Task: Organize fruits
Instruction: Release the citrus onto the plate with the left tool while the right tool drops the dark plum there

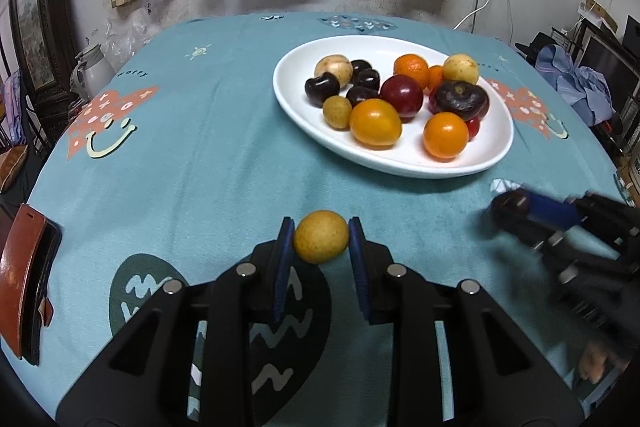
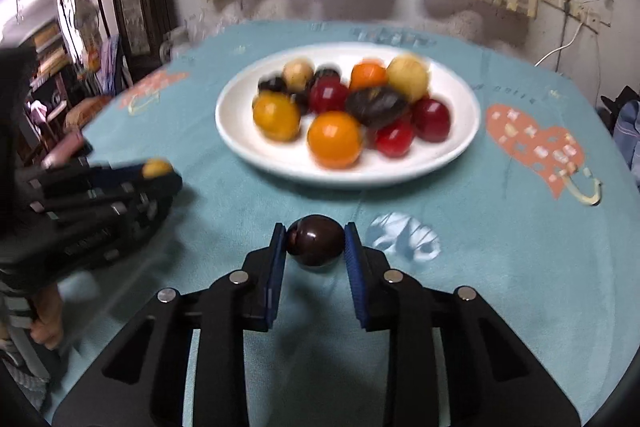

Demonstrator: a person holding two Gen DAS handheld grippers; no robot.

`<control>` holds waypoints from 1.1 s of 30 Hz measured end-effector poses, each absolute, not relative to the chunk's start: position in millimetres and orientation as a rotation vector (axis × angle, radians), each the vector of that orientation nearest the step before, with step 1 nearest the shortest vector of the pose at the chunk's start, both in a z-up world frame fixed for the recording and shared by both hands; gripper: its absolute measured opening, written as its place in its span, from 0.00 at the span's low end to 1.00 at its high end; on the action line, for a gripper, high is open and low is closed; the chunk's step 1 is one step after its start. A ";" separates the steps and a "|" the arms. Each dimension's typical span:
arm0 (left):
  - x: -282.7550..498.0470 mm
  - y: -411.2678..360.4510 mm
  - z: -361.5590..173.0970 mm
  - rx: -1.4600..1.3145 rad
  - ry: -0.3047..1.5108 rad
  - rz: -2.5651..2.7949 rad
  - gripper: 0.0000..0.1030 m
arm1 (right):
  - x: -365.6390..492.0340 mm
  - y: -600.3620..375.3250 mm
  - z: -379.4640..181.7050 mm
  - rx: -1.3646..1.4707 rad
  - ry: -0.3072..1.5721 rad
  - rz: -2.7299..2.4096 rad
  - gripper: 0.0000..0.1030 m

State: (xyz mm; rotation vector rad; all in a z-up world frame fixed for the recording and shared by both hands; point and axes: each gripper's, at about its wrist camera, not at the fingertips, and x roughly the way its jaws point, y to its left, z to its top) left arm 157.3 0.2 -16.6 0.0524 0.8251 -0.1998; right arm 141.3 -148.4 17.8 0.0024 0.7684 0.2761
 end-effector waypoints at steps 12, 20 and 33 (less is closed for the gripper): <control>234.8 -25.9 33.6 0.076 0.745 -0.157 0.27 | 210.8 -176.1 89.9 0.038 0.624 0.207 0.29; 289.3 -45.0 14.3 0.113 0.752 -0.163 0.37 | 280.0 -150.0 59.6 -0.065 0.686 0.207 0.30; 258.4 -50.9 19.9 0.144 0.697 -0.172 0.54 | 245.8 -165.7 71.5 -0.015 0.613 0.174 0.56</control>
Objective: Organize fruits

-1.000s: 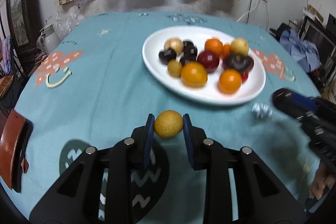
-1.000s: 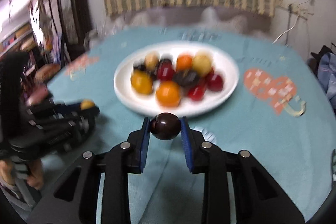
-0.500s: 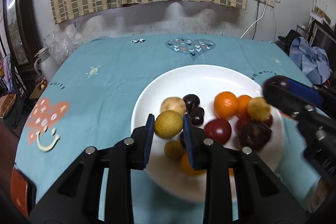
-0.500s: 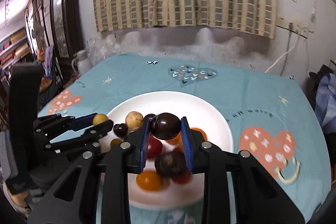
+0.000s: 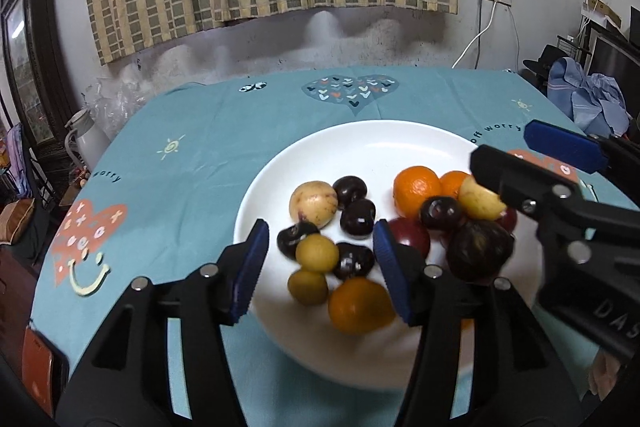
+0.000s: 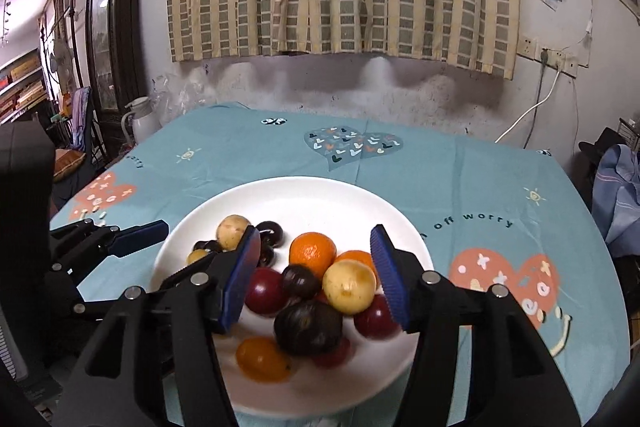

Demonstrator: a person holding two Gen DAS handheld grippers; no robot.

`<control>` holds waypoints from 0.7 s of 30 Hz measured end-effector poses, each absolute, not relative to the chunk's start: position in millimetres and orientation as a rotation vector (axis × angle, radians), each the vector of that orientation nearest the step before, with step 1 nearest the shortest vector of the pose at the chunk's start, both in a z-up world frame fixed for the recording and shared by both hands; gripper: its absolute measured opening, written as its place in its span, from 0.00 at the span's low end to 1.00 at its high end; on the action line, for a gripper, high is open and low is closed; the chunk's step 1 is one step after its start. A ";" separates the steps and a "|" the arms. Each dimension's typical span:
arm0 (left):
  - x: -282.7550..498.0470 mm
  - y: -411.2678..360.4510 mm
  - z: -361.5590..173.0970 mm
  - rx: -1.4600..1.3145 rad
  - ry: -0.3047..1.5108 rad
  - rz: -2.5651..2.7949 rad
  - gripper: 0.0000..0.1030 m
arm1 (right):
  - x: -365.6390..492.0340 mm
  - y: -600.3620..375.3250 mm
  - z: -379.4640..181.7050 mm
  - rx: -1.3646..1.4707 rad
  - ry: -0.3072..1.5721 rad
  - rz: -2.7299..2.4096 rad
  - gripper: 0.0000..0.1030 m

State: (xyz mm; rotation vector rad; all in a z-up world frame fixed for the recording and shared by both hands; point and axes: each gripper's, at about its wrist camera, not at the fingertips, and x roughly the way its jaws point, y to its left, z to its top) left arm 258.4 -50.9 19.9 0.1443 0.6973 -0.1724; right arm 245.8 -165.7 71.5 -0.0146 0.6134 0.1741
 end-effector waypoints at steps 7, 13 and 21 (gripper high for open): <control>196.8 -34.7 41.5 0.103 0.656 -0.146 0.54 | 182.4 -171.0 88.6 0.027 0.587 0.174 0.56; 137.1 -25.2 52.2 0.092 0.623 -0.103 0.77 | 124.9 -168.8 91.9 0.008 0.576 0.186 0.56; 88.5 -25.8 49.2 0.106 0.576 -0.068 0.87 | 83.1 -181.1 62.8 0.035 0.588 0.173 0.56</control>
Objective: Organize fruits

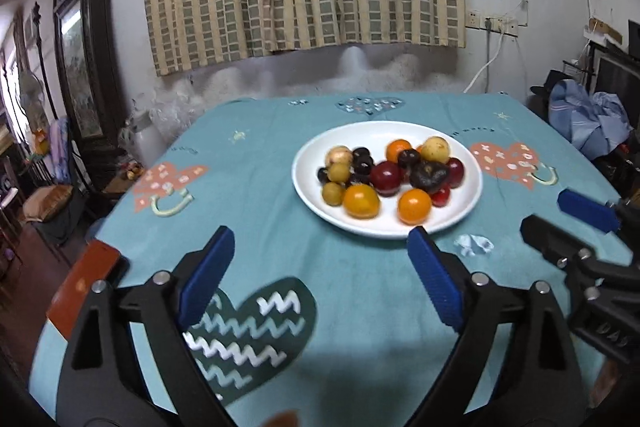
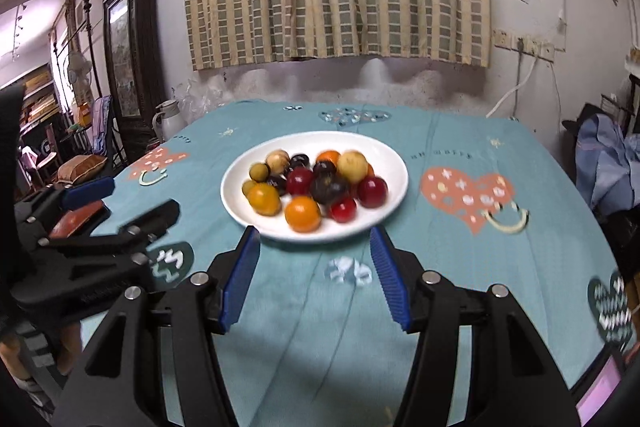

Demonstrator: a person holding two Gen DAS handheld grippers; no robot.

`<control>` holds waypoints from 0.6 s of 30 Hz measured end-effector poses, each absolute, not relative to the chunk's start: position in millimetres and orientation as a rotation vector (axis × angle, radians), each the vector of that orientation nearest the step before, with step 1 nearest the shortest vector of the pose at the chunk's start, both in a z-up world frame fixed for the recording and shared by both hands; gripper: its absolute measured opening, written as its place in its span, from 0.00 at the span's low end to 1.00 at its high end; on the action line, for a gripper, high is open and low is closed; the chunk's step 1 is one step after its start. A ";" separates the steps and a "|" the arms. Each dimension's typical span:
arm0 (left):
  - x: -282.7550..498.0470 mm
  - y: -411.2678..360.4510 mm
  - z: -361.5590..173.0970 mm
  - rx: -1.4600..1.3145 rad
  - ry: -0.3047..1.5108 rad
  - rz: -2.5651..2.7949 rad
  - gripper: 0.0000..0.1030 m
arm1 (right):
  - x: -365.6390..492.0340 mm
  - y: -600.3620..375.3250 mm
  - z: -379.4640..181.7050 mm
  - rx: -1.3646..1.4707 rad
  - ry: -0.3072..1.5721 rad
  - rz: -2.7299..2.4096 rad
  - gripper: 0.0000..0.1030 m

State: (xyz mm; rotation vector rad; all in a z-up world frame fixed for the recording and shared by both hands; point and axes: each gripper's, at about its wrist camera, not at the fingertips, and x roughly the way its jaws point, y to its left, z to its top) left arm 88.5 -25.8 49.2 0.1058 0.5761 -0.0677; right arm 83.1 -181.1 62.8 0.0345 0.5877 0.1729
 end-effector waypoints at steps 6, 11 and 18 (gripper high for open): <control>81.9 -25.0 49.2 0.102 0.571 -0.075 0.89 | 84.4 -179.2 51.8 0.029 0.617 0.172 0.56; 79.1 -26.2 48.0 0.093 0.591 -0.116 0.90 | 82.5 -171.5 44.7 -0.012 0.630 0.170 0.56; 74.6 -29.5 51.5 0.098 0.582 -0.130 0.93 | 82.8 -171.9 41.6 -0.020 0.643 0.159 0.56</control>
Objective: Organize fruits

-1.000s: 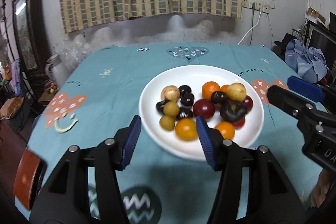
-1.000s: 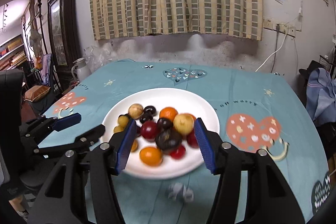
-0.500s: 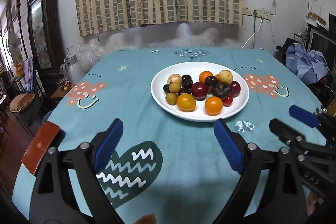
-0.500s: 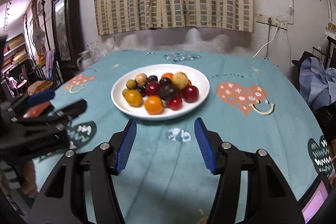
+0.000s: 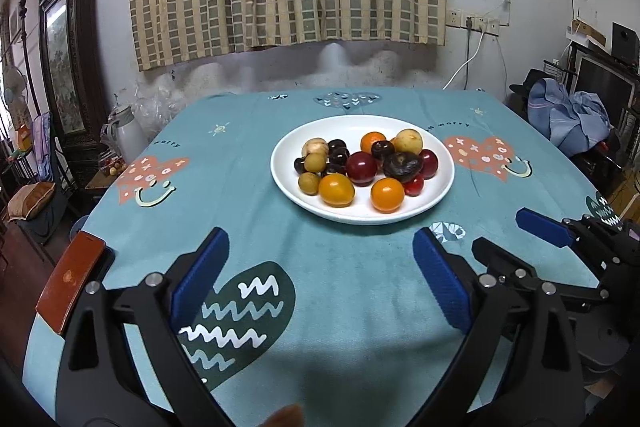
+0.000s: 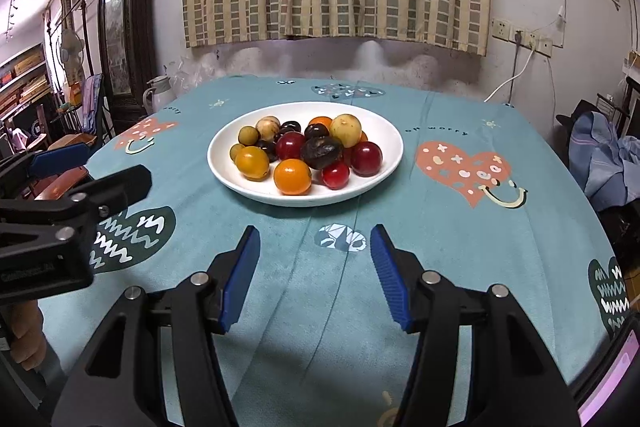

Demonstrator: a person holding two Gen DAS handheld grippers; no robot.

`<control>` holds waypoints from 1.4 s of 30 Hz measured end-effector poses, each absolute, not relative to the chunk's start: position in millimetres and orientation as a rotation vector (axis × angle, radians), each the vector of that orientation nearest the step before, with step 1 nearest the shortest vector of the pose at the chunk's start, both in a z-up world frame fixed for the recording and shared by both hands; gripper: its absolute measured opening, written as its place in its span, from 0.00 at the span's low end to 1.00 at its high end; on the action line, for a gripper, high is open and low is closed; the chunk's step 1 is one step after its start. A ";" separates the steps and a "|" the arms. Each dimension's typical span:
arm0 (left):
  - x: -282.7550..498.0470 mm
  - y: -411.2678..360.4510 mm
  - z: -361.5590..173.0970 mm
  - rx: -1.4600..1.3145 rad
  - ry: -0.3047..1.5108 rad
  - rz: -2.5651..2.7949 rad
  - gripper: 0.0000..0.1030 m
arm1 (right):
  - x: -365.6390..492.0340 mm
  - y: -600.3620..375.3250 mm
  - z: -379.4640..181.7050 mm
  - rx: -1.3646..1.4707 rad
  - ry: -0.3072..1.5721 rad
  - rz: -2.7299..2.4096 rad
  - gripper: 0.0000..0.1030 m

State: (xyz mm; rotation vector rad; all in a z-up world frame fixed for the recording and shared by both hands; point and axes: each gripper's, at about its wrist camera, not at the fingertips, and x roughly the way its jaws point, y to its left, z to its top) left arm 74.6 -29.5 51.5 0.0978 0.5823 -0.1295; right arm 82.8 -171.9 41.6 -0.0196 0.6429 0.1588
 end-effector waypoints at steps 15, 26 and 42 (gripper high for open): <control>74.5 -30.4 50.0 0.090 0.597 -0.151 0.96 | 82.7 -165.2 37.9 -0.029 0.661 0.170 0.56; 74.2 -30.2 50.7 0.096 0.596 -0.157 0.96 | 82.2 -164.6 37.6 -0.031 0.663 0.170 0.56; 71.4 -28.0 53.4 0.080 0.572 -0.158 0.96 | 82.6 -164.0 35.2 -0.029 0.660 0.170 0.56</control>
